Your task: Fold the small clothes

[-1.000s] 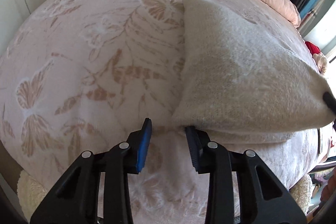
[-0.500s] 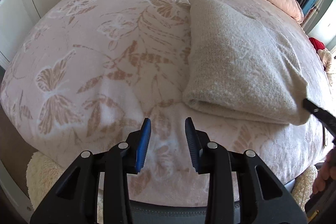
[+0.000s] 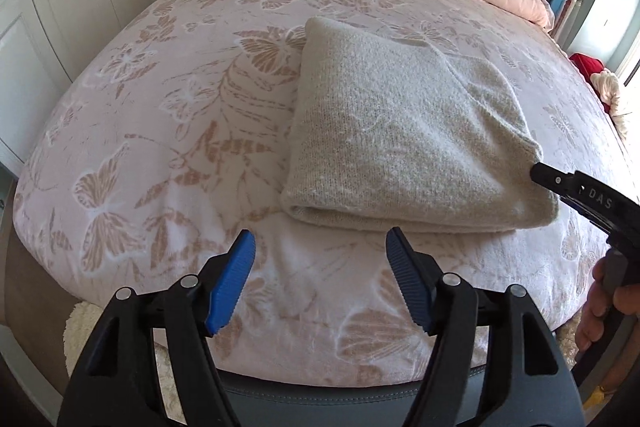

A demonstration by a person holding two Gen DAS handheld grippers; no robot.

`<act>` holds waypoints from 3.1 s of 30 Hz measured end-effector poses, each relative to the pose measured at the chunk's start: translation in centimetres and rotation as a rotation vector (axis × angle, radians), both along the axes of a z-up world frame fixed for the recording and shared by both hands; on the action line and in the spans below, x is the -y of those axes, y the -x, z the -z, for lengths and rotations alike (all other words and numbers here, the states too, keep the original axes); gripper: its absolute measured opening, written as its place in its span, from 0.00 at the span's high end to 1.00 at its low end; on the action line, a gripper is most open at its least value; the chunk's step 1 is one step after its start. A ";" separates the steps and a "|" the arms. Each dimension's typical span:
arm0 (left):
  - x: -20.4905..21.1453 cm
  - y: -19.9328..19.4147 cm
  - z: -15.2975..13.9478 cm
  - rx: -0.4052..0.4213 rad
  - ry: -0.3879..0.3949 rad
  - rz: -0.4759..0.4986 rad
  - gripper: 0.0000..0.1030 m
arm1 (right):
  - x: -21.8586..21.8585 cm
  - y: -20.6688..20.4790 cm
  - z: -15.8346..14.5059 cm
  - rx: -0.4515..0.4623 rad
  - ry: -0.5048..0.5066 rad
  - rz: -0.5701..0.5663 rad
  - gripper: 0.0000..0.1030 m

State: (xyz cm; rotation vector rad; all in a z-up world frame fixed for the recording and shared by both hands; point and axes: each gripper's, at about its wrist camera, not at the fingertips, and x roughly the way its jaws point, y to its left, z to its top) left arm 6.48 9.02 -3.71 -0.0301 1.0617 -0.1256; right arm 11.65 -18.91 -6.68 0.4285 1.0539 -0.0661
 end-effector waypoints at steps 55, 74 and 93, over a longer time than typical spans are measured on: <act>3.7 3.4 -1.3 0.063 -0.092 0.054 0.30 | -2.5 13.0 -2.8 0.066 0.133 0.007 0.86; -2.9 -10.7 5.7 -0.222 0.459 -0.115 0.58 | -0.7 -1.0 -1.6 0.059 -0.117 -0.020 0.82; -1.2 -11.9 5.6 -0.209 0.377 -0.091 0.26 | 1.4 -2.8 4.4 -0.029 -0.242 -0.036 0.59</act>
